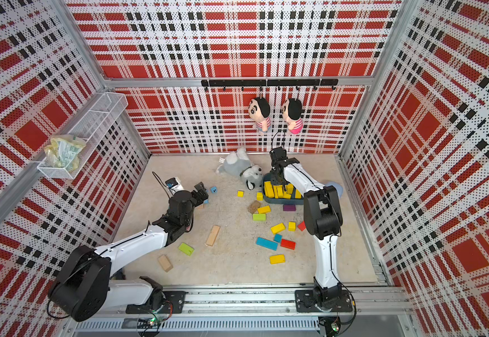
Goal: Pick out the yellow building blocks
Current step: Place the building block in the storage box.
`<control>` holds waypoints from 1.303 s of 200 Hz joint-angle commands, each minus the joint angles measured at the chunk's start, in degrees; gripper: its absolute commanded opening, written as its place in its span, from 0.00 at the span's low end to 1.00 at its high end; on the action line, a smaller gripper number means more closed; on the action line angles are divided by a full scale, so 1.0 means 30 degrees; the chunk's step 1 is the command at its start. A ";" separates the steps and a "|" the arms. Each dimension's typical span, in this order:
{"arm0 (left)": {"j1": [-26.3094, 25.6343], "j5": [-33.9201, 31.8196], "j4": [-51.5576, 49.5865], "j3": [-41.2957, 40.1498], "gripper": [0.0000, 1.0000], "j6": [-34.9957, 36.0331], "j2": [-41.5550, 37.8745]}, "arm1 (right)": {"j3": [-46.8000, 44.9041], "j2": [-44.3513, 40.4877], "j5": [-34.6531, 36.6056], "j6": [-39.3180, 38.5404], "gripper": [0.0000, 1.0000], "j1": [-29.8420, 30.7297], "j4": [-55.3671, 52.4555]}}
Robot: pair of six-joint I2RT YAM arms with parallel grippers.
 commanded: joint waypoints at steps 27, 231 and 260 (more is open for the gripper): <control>-0.0073 0.0213 0.0867 0.0329 0.98 -0.0017 0.0253 | 0.0092 0.0538 -0.0561 0.0004 0.21 -0.0317 0.0433; 0.2254 -0.1348 -1.0696 0.1360 0.94 -0.6470 -0.0066 | -0.8651 -0.7722 -0.4330 0.1747 0.38 0.1173 0.7906; 0.3963 0.1180 -1.0654 0.1181 0.92 -0.4638 0.0065 | -0.8433 -0.7611 -0.4274 0.1682 0.37 0.1254 0.7743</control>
